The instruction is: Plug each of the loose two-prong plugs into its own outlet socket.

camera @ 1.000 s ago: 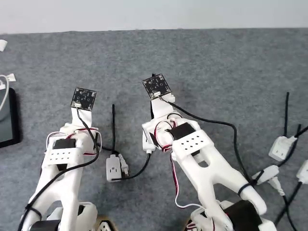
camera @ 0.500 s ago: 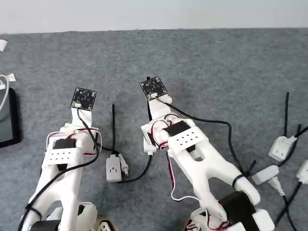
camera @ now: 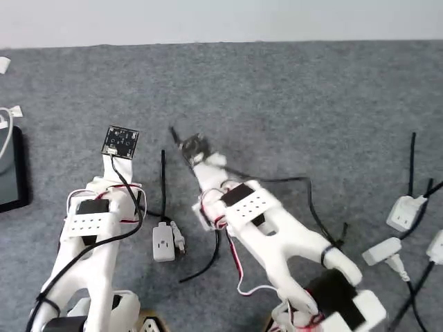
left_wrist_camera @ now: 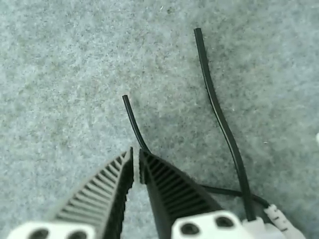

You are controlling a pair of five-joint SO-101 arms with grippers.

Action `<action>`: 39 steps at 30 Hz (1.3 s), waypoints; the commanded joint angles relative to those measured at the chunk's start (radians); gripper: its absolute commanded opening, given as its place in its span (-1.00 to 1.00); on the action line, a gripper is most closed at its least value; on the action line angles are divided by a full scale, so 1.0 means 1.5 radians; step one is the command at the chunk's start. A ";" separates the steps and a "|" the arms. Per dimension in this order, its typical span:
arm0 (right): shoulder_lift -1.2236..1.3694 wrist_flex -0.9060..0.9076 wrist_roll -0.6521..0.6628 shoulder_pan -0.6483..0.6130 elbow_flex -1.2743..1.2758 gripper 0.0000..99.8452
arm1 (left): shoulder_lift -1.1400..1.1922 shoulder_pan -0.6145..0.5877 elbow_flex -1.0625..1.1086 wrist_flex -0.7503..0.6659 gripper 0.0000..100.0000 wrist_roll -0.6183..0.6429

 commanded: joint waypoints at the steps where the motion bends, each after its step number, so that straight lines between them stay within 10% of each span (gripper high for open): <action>1: 0.003 0.010 -0.037 -0.028 -0.023 -0.49 | -0.017 -0.003 -0.006 -0.013 -0.97 -0.010; 16: 0.026 -0.009 -0.038 -0.052 -0.040 -0.49 | -0.017 -0.003 -0.006 -0.013 -0.97 -0.010; 32: 0.165 0.119 0.010 -0.044 -0.209 -0.98 | -0.017 -0.003 -0.006 -0.013 -0.97 -0.010; 39: -0.020 0.184 0.014 0.078 -0.142 -0.98 | -0.016 -0.003 -0.006 -0.013 -0.97 -0.010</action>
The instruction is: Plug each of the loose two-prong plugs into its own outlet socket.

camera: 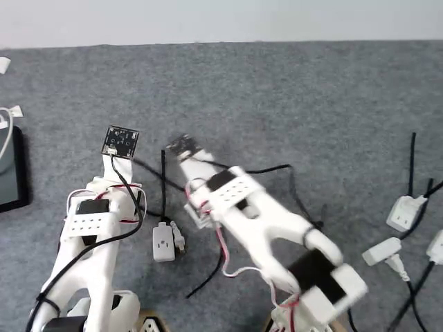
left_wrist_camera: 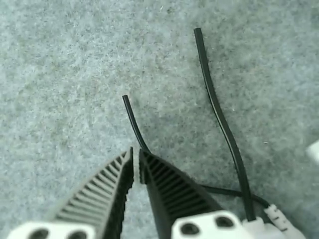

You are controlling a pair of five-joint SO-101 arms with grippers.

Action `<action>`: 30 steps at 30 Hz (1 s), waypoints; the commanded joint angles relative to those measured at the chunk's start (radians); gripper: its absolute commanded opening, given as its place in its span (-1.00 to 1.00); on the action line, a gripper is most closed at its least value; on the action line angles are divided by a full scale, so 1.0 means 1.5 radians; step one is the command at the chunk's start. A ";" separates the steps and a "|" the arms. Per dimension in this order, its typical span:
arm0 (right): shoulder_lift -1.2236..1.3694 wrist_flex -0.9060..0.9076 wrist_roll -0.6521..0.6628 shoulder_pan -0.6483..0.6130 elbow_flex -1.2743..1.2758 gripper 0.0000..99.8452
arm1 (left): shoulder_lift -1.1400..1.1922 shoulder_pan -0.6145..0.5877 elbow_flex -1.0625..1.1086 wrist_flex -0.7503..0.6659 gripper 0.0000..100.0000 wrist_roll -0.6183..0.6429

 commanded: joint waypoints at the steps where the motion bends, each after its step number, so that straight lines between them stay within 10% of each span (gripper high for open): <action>1: -0.144 0.069 0.008 0.102 -0.002 -0.98 | -0.015 -0.003 -0.006 -0.013 -0.97 -0.010; 15: -0.105 0.024 0.165 0.717 -0.030 -0.98 | -0.012 0.000 -0.006 -0.023 -0.97 -0.011; 25: 0.093 0.143 0.218 0.765 -0.217 -0.51 | -0.012 0.002 -0.006 -0.035 -0.97 -0.010; 30: 0.006 0.219 0.173 0.746 -0.267 -0.64 | -0.012 0.003 -0.006 -0.032 -0.97 -0.009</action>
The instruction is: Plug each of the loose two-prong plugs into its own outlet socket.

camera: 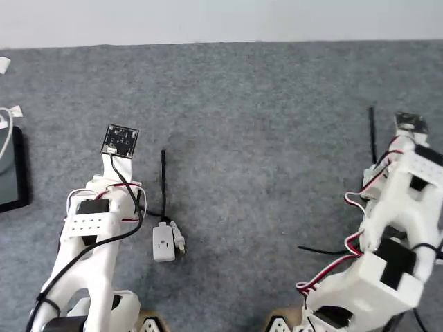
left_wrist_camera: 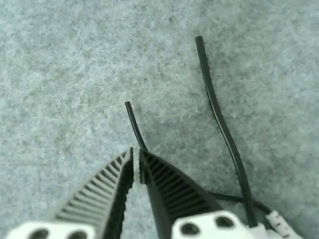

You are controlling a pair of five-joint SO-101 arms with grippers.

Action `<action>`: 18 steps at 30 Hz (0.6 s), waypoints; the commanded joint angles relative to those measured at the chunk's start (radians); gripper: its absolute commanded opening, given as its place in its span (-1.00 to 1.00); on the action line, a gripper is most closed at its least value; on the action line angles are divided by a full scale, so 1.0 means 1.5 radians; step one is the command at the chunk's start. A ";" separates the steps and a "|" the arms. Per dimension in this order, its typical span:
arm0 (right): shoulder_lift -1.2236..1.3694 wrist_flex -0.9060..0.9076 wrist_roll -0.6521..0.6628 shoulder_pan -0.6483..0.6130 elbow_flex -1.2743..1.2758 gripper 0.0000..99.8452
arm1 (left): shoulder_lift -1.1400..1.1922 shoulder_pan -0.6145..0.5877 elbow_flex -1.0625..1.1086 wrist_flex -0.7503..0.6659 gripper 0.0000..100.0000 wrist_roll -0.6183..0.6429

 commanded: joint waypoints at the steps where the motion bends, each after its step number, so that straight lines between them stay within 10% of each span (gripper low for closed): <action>1: -0.112 0.044 -0.040 -0.018 -0.051 -0.69 | -0.012 0.003 -0.006 -0.014 -0.97 -0.009; 9: -0.349 0.072 -0.093 -0.145 0.151 -0.97 | -0.040 0.028 -0.010 0.070 -0.97 -0.011; 18: -0.385 -0.226 -0.131 -0.359 0.468 -0.97 | -0.286 0.090 0.032 0.309 -0.94 0.130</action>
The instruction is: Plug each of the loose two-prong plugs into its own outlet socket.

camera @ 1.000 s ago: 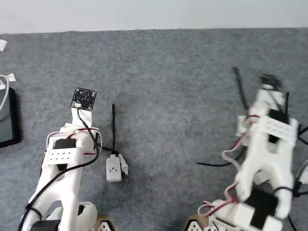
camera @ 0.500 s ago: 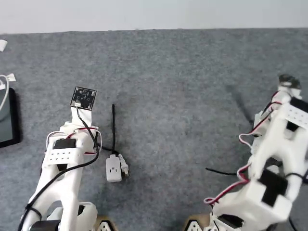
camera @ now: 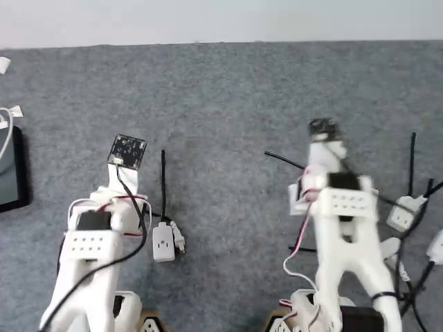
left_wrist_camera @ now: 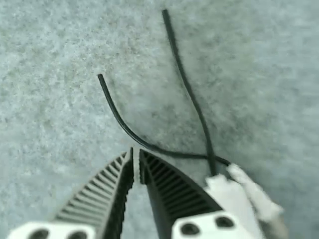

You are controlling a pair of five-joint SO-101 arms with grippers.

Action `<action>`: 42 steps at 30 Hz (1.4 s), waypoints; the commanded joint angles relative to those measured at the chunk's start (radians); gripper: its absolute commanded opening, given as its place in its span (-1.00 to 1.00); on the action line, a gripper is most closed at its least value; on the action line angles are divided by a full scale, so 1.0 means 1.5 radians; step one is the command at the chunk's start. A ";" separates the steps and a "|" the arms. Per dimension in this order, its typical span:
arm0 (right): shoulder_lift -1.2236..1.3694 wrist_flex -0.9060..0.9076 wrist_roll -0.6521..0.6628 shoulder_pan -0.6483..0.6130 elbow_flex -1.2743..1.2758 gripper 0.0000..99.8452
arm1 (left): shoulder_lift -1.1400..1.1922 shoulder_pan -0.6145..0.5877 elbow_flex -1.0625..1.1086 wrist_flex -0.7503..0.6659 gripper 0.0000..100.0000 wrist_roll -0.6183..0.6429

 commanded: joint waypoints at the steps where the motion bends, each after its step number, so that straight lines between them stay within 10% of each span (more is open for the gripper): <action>1: -0.010 -0.091 -0.011 -0.031 0.041 -0.97 | -0.100 0.065 -0.005 0.137 -0.89 0.114; 8: 0.074 -0.094 -0.010 -0.044 0.009 -0.97 | -0.090 0.133 0.043 0.149 -0.36 0.225; 23: 0.124 -0.091 -0.010 -0.044 -0.019 -0.98 | -0.063 0.235 0.049 0.114 -0.98 0.151; 42: 0.129 -0.096 -0.007 -0.048 -0.019 -0.97 | -0.102 0.119 0.097 0.110 -0.74 0.155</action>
